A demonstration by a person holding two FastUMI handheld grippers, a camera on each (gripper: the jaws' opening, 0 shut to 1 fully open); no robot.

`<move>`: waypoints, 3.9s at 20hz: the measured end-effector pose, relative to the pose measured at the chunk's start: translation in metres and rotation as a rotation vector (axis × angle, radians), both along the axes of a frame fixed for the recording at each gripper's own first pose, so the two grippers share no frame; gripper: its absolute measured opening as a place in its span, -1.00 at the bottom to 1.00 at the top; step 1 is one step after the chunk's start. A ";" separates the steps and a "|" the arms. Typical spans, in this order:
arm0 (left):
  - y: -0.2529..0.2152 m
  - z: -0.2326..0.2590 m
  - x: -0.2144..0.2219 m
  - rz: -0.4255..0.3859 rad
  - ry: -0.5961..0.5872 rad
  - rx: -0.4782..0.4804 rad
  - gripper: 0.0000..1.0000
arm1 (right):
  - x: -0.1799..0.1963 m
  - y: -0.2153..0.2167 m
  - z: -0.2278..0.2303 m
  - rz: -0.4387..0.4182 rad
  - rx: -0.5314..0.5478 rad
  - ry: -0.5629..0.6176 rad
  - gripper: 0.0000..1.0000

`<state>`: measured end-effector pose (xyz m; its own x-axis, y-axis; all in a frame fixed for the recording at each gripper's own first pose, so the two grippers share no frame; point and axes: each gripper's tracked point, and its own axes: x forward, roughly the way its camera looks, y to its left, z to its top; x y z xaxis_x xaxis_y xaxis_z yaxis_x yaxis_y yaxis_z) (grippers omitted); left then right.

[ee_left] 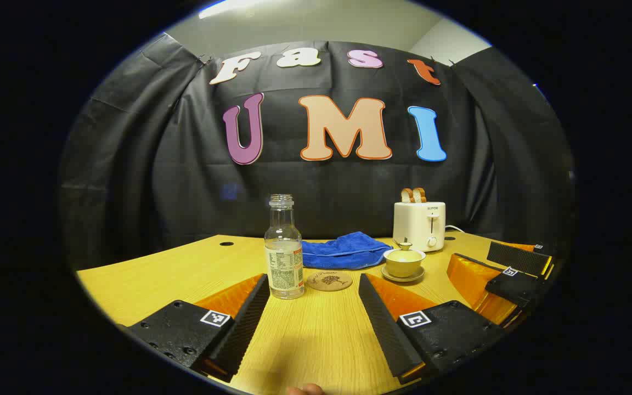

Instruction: Open the teacup lid with one hand, grasp the water bottle and pour water into the teacup with the other hand; after pouring, place the water bottle on the coaster and then close the teacup lid.

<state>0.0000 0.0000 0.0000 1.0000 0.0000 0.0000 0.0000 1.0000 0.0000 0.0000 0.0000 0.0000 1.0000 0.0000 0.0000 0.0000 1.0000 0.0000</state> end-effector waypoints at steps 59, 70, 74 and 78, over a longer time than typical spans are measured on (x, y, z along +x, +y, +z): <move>0.002 0.000 0.004 -0.067 0.005 0.001 0.91 | 0.211 0.024 -0.027 0.182 -0.086 0.118 0.83; 0.003 0.000 0.004 -0.065 0.007 0.001 0.91 | 0.225 0.029 -0.035 0.229 -0.034 0.172 0.14; 0.004 -0.001 0.003 -0.063 0.008 0.001 0.91 | 0.226 0.029 -0.035 0.234 -0.035 0.175 -0.23; 0.004 0.000 0.004 -0.063 0.007 0.001 0.91 | 0.226 0.031 -0.035 0.242 -0.037 0.173 -0.23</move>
<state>0.0036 0.0037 0.0000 0.9980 -0.0626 -0.0075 0.0627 0.9980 0.0010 0.2263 0.0305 -0.0352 0.9562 0.2348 -0.1749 -0.2411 0.9704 -0.0154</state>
